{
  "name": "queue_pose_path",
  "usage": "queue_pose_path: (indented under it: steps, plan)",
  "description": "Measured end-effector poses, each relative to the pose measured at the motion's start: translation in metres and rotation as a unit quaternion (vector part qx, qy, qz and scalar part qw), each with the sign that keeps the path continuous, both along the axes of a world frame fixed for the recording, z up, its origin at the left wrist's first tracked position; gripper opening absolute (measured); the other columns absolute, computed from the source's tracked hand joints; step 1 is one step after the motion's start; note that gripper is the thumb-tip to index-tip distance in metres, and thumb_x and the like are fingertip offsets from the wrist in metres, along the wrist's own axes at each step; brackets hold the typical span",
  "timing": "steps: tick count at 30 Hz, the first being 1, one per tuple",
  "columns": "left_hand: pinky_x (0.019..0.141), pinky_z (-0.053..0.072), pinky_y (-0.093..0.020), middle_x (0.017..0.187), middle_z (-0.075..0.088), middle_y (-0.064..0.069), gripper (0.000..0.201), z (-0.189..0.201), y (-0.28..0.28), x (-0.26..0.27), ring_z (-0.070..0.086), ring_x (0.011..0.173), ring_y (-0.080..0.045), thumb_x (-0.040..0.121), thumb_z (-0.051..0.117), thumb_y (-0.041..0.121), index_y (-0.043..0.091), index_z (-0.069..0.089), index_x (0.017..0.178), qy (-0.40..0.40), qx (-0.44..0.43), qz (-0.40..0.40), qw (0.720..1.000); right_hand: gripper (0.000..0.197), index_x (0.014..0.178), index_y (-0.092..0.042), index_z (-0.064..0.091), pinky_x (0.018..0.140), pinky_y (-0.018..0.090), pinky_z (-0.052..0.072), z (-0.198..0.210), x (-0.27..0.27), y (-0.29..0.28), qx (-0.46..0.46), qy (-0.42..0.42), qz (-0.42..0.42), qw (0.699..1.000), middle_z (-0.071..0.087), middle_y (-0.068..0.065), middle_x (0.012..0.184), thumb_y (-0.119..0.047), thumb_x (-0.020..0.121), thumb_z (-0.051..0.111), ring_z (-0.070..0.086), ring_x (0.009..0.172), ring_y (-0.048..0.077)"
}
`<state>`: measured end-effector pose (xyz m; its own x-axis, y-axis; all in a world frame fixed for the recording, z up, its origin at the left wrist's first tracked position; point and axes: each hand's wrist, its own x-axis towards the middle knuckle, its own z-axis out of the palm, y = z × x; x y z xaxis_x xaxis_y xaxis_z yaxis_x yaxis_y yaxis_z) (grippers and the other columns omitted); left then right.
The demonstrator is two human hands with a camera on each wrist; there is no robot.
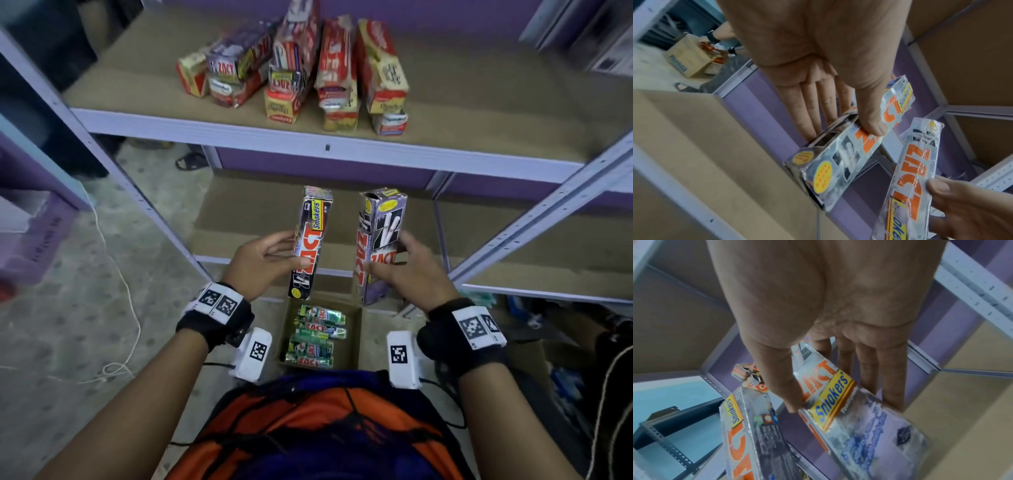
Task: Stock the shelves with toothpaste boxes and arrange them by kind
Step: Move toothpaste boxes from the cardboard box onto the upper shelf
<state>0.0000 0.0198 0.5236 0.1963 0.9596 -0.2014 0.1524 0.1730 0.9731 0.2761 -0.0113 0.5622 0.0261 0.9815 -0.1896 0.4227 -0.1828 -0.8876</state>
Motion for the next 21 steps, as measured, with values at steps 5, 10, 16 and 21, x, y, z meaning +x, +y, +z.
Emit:
queue_pose_path:
  steps: [5, 10, 16, 21]
  plan:
    - [0.085, 0.055, -0.021, 0.106, 0.073, 0.015, 0.052, 0.057, 0.042, 0.009, 0.066, 0.105, -0.002, 0.07, 0.085, 0.029, 0.036, 0.065, 0.117, 0.003, 0.067, -0.013, 0.998, 0.042, 0.109, -0.03, 0.064, 0.073, 0.018, 0.05, 0.045, -0.003, 0.038, 0.056, 0.001, 0.002, 0.998, 0.071, -0.018, 0.092, -0.026, 0.074, 0.085, 0.066, 0.084, -0.001]
    - [0.076, 0.057, -0.023, 0.098, 0.074, 0.018, 0.045, 0.123, 0.085, 0.017, 0.068, 0.099, -0.001, 0.07, 0.086, 0.035, 0.038, 0.066, 0.11, 0.027, 0.156, 0.017, 0.987, 0.036, 0.103, -0.033, 0.064, 0.07, 0.029, 0.057, 0.105, -0.002, 0.079, 0.115, -0.013, -0.002, 0.993, 0.07, -0.022, 0.088, -0.031, 0.074, 0.085, 0.065, 0.081, -0.004]
    - [0.068, 0.059, -0.029, 0.087, 0.075, 0.013, 0.067, 0.189, 0.136, 0.029, 0.072, 0.082, -0.004, 0.056, 0.078, 0.074, 0.035, 0.071, 0.11, 0.119, 0.243, 0.058, 0.961, 0.038, 0.109, -0.028, 0.061, 0.077, 0.05, 0.06, 0.171, 0.006, 0.126, 0.144, -0.018, -0.035, 0.989, 0.069, -0.005, 0.095, -0.038, 0.078, 0.081, 0.07, 0.087, 0.018]
    - [0.078, 0.055, -0.025, 0.095, 0.075, 0.008, 0.077, 0.239, 0.181, 0.044, 0.07, 0.079, -0.01, 0.056, 0.062, 0.087, 0.032, 0.071, 0.11, 0.285, 0.301, 0.102, 0.904, 0.026, 0.098, -0.03, 0.059, 0.046, 0.032, 0.057, 0.205, 0.01, 0.169, 0.147, -0.014, -0.056, 0.987, 0.065, -0.01, 0.089, -0.029, 0.082, 0.079, 0.073, 0.064, 0.013]
